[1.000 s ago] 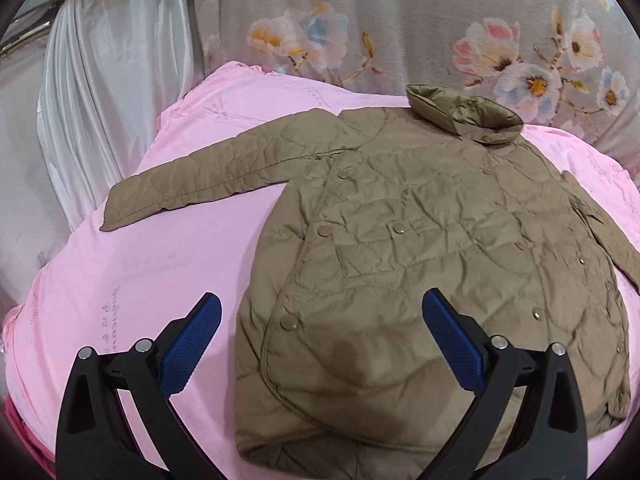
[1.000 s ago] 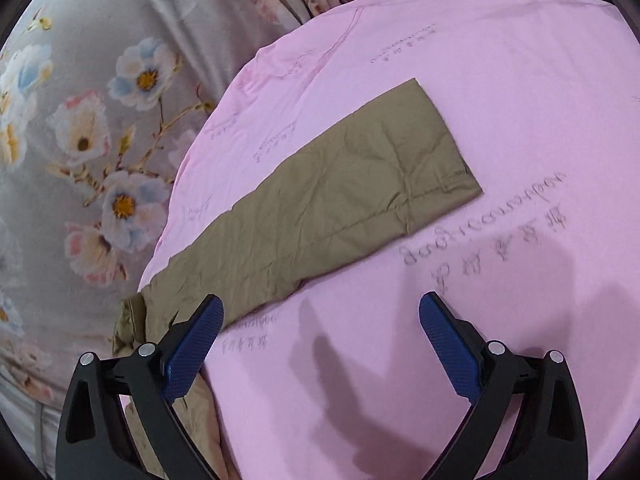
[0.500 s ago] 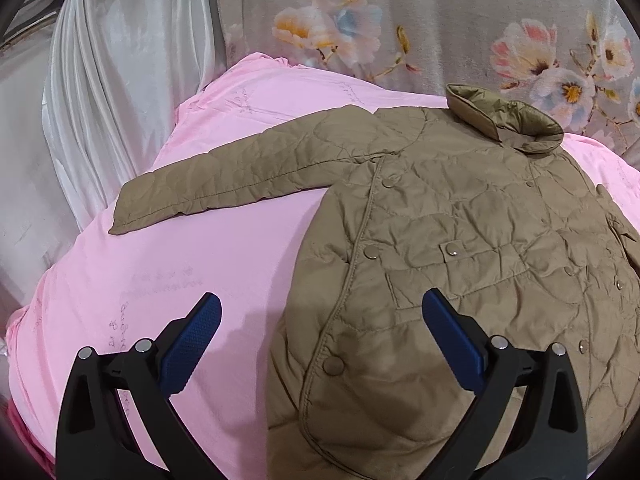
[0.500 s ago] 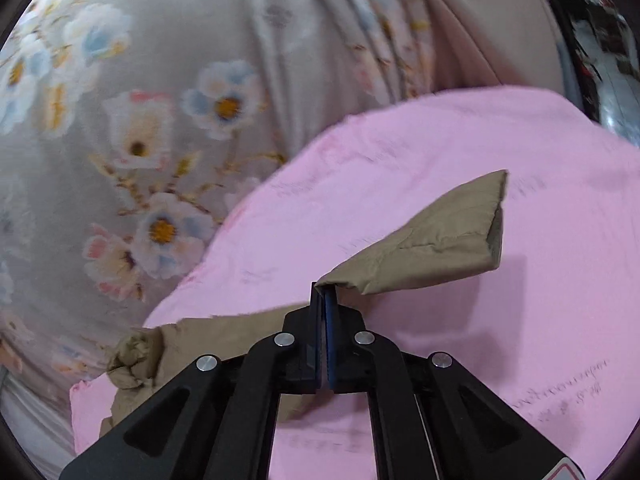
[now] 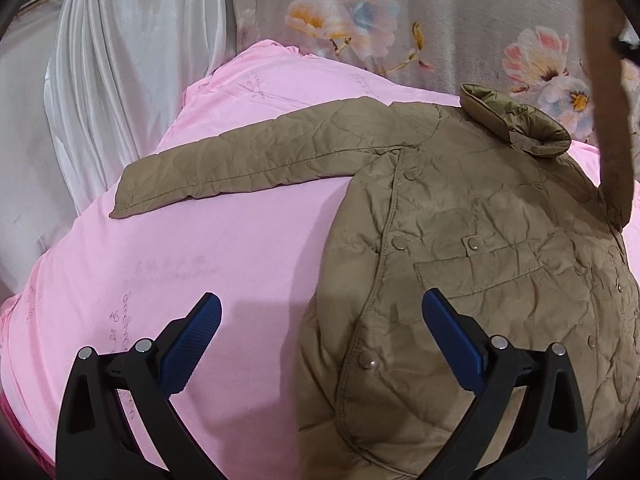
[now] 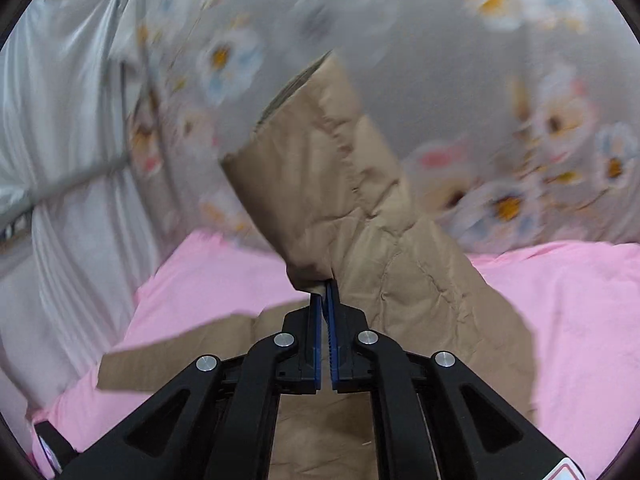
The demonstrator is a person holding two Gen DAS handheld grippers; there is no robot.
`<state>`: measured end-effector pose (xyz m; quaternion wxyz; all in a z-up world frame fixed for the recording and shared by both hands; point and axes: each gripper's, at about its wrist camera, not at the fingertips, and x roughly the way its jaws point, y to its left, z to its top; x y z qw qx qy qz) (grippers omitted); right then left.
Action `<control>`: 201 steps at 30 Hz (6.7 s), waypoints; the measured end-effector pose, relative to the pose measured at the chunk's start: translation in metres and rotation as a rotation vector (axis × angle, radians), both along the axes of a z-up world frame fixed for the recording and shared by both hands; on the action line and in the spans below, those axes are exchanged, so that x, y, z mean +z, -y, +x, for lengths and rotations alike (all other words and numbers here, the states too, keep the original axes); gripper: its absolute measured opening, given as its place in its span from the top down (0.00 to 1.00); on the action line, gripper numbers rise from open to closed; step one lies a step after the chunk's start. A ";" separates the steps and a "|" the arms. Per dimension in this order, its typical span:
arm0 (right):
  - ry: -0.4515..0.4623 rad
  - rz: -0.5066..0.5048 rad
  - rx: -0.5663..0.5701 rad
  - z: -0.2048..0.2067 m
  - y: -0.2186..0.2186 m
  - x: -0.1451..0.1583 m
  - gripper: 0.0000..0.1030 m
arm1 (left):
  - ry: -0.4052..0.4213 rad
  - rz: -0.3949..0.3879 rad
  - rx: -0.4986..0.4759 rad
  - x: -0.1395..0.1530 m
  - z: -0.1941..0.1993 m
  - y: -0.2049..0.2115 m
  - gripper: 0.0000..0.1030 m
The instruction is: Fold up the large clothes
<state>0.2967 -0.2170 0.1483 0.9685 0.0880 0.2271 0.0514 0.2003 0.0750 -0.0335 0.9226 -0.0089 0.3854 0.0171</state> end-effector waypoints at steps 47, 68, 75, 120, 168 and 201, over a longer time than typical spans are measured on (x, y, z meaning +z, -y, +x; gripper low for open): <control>-0.283 0.329 -0.450 -0.026 0.212 -0.197 0.97 | -0.085 -0.177 -0.253 -0.028 0.196 0.115 0.97; -0.423 0.215 -0.429 -0.084 0.170 -0.216 0.95 | -0.053 -0.070 -0.224 -0.034 0.103 0.094 0.96; -0.317 0.122 -0.448 -0.110 0.155 -0.150 0.78 | 0.062 -0.084 -0.209 0.035 0.094 0.081 0.88; -0.290 -0.002 -0.296 -0.114 0.048 -0.168 0.49 | -0.036 -0.389 0.237 0.009 0.113 -0.151 0.17; -0.194 0.352 -0.422 -0.168 0.096 -0.169 0.26 | -0.110 -0.528 -0.154 0.053 0.129 0.057 0.13; -0.145 0.018 -0.222 -0.070 0.096 -0.078 0.98 | -0.064 -0.572 -0.152 0.054 0.151 0.030 0.94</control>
